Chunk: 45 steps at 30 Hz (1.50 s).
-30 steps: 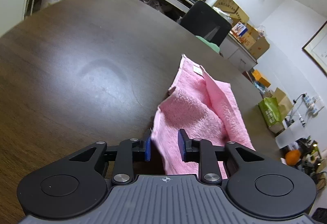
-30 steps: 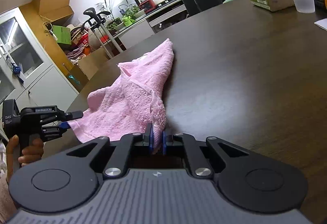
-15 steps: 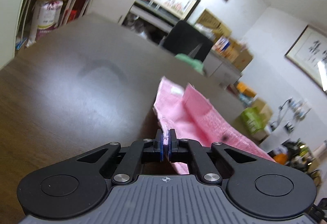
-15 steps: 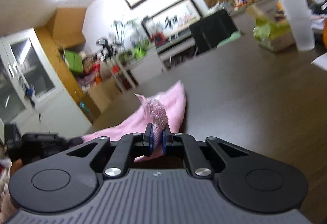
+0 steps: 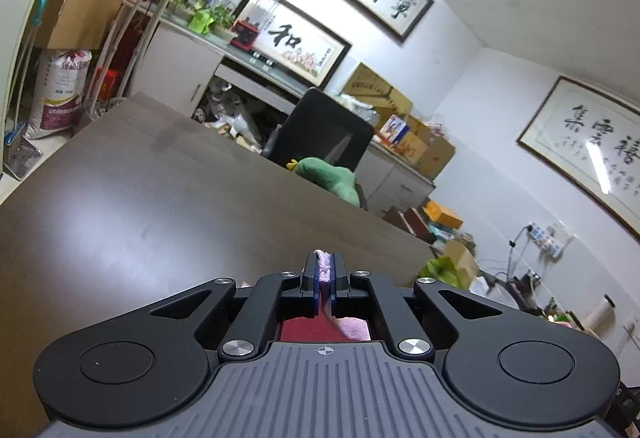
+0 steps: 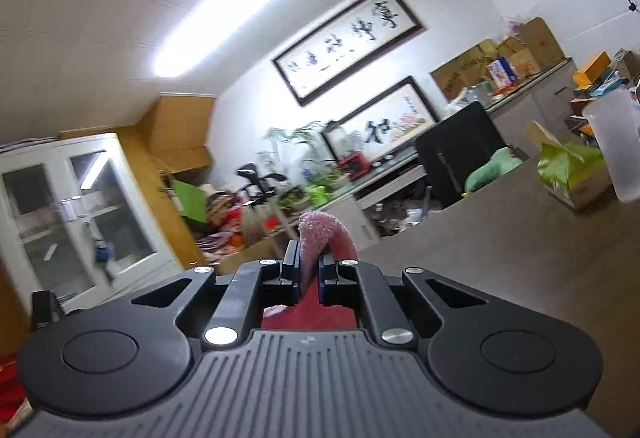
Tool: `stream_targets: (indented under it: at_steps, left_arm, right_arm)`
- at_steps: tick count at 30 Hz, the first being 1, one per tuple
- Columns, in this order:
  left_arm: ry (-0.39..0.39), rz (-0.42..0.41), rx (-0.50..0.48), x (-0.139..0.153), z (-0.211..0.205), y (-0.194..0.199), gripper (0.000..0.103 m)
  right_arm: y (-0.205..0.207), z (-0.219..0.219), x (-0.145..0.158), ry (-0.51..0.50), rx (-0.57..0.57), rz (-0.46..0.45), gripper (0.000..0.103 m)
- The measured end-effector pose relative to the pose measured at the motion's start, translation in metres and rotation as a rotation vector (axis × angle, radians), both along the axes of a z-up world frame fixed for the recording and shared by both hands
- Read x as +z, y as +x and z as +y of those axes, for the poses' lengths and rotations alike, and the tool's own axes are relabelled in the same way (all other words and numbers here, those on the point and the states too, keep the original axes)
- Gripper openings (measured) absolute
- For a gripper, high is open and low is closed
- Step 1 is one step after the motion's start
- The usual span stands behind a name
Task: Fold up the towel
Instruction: 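Lift the pinched towel edges with both tools, raising the towel off the table, then lay the towel flat on the table and open both tools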
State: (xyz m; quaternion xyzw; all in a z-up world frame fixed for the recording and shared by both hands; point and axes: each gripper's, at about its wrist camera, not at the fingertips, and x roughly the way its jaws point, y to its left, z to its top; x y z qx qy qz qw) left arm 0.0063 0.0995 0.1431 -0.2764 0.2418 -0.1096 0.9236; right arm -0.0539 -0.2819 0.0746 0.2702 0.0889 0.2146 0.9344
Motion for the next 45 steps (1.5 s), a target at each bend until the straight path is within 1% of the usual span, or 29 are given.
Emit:
stream_targets:
  at_steps: [2, 3, 5, 6, 8, 10, 11, 12, 15, 17, 18, 19, 21, 23, 24, 27, 28, 30, 33, 35, 36, 37, 38, 40, 42, 44, 45]
  left_arm:
    - [-0.001, 0.012, 0.033, 0.011, 0.002, 0.027, 0.004]
    - [-0.005, 0.024, 0.064, 0.024, 0.004, 0.053, 0.004]
    - [-0.018, -0.001, 0.097, 0.045, 0.006, 0.079, 0.004]
    - [-0.02, -0.028, 0.111, 0.057, 0.006, 0.085, 0.004]
    - [-0.027, -0.095, 0.116, 0.074, 0.008, 0.084, 0.004]
    - [-0.019, -0.163, 0.111, 0.086, 0.006, 0.075, 0.004]
    - [-0.014, -0.177, 0.108, 0.086, 0.006, 0.071, 0.004]
    - [-0.005, -0.202, 0.097, 0.083, 0.005, 0.06, 0.004]
    - [0.019, -0.192, 0.062, 0.057, -0.002, 0.035, 0.004]
    - [0.046, -0.154, 0.033, 0.026, -0.008, 0.017, 0.005]
    - [0.057, -0.127, 0.024, 0.009, -0.01, 0.008, 0.005]
    - [0.068, -0.091, 0.023, -0.008, -0.012, 0.001, 0.005]
    - [0.09, -0.019, 0.019, -0.041, -0.016, -0.014, 0.005]
    - [0.081, 0.046, 0.022, -0.066, -0.013, -0.025, 0.005]
    - [0.062, 0.109, 0.024, -0.085, -0.01, -0.031, 0.005]
    - [0.031, 0.185, 0.04, -0.109, 0.003, -0.042, 0.005]
    - [0.034, 0.179, 0.045, -0.108, 0.007, -0.045, 0.006]
    - [0.04, 0.166, 0.054, -0.106, 0.015, -0.051, 0.006]
    - [0.072, 0.131, 0.066, -0.101, 0.024, -0.06, 0.011]
    - [0.085, 0.129, 0.075, -0.1, 0.029, -0.063, 0.014]
    - [0.091, 0.13, 0.078, -0.1, 0.03, -0.064, 0.015]
    - [0.097, 0.131, 0.081, -0.1, 0.031, -0.066, 0.015]
    - [0.103, 0.133, 0.076, -0.099, 0.029, -0.066, 0.016]
    - [0.139, 0.137, 0.034, -0.1, 0.024, -0.063, 0.018]
    - [0.176, 0.14, -0.01, -0.102, 0.018, -0.061, 0.019]
    - [0.212, 0.129, -0.045, -0.103, 0.009, -0.058, 0.023]
    - [0.247, 0.12, -0.079, -0.102, 0.0, -0.055, 0.024]
  right_arm:
    - [0.044, 0.003, 0.02, -0.015, -0.049, 0.01, 0.009]
    - [0.059, 0.004, 0.027, -0.021, -0.057, 0.01, 0.009]
    - [0.102, 0.006, 0.053, -0.026, -0.097, -0.012, 0.009]
    - [0.112, 0.008, 0.06, -0.029, -0.103, -0.024, 0.009]
    - [0.128, 0.011, 0.079, -0.041, -0.117, -0.078, 0.009]
    - [0.129, 0.014, 0.086, -0.058, -0.112, -0.119, 0.009]
    - [0.127, 0.015, 0.086, -0.064, -0.108, -0.13, 0.009]
    - [0.124, 0.016, 0.082, -0.07, -0.102, -0.132, 0.009]
    - [0.11, 0.02, 0.06, -0.091, -0.072, -0.113, 0.009]
    - [0.095, 0.024, 0.028, -0.112, -0.045, -0.042, 0.01]
    - [0.088, 0.026, 0.012, -0.119, -0.033, -0.008, 0.01]
    - [0.08, 0.027, -0.013, -0.135, -0.018, 0.05, 0.01]
    - [0.064, 0.026, -0.057, -0.129, 0.004, 0.149, 0.01]
    - [0.053, 0.024, -0.088, -0.111, 0.029, 0.248, 0.01]
    - [0.049, 0.023, -0.1, -0.096, 0.039, 0.288, 0.01]
    - [0.034, 0.021, -0.126, -0.056, 0.06, 0.371, 0.013]
    - [0.028, 0.019, -0.131, -0.049, 0.059, 0.393, 0.014]
    - [0.018, 0.016, -0.131, -0.051, 0.06, 0.414, 0.016]
    - [0.007, 0.012, -0.131, -0.057, 0.06, 0.44, 0.017]
    - [0.0, 0.01, -0.132, -0.065, 0.071, 0.467, 0.021]
    - [-0.003, 0.007, -0.133, -0.069, 0.074, 0.477, 0.031]
    - [-0.007, 0.003, -0.134, -0.077, 0.066, 0.49, 0.047]
    - [-0.012, -0.001, -0.135, -0.085, 0.051, 0.49, 0.053]
    - [-0.023, -0.006, -0.132, -0.123, 0.013, 0.465, 0.053]
    - [-0.036, -0.009, -0.128, -0.186, -0.019, 0.42, 0.053]
    - [-0.04, -0.006, -0.123, -0.248, -0.03, 0.385, 0.053]
    - [-0.041, -0.004, -0.12, -0.284, -0.033, 0.37, 0.053]
